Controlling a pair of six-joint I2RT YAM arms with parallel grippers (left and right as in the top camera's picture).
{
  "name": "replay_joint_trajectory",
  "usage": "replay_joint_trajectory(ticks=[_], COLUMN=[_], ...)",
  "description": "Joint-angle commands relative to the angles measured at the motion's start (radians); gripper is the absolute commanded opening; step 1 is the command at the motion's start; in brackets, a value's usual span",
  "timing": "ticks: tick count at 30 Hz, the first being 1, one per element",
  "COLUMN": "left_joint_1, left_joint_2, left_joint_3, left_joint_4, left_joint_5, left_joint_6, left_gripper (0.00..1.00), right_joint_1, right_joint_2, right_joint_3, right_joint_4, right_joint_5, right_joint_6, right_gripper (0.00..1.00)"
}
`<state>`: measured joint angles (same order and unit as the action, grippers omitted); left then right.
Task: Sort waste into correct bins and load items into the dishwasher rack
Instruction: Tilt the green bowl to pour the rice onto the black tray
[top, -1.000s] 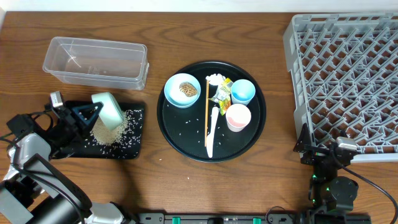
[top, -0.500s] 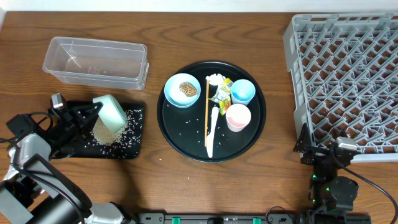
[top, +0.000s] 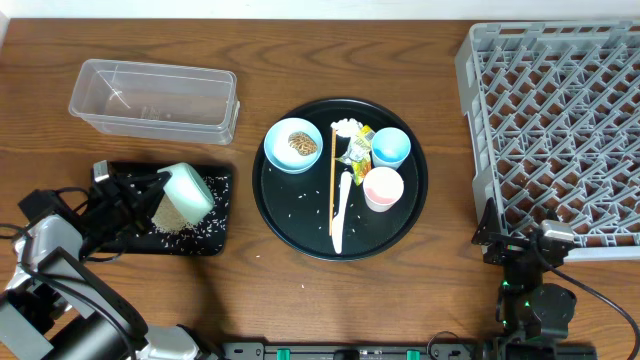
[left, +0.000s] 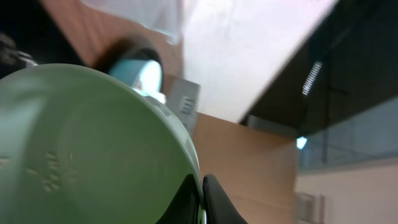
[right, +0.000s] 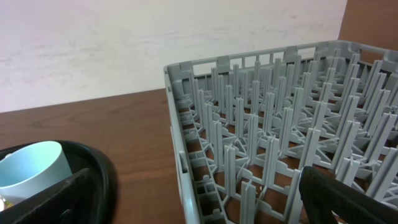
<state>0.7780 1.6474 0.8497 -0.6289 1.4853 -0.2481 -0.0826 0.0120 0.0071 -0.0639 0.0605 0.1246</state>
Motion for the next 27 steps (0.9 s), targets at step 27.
replay_joint_trajectory(ticks=[27], left_joint_1=[-0.042], left_joint_2=[-0.155], left_joint_3=[0.004], left_joint_4=[0.072], left_joint_5=[-0.07], left_joint_6=[0.113], left_gripper=[0.06], right_joint_1=[0.011], right_joint_2=[-0.007], right_joint_3=[-0.002], right_joint_4=[-0.003], right_joint_5=[0.011], right_joint_6=[-0.01], right_gripper=[0.99])
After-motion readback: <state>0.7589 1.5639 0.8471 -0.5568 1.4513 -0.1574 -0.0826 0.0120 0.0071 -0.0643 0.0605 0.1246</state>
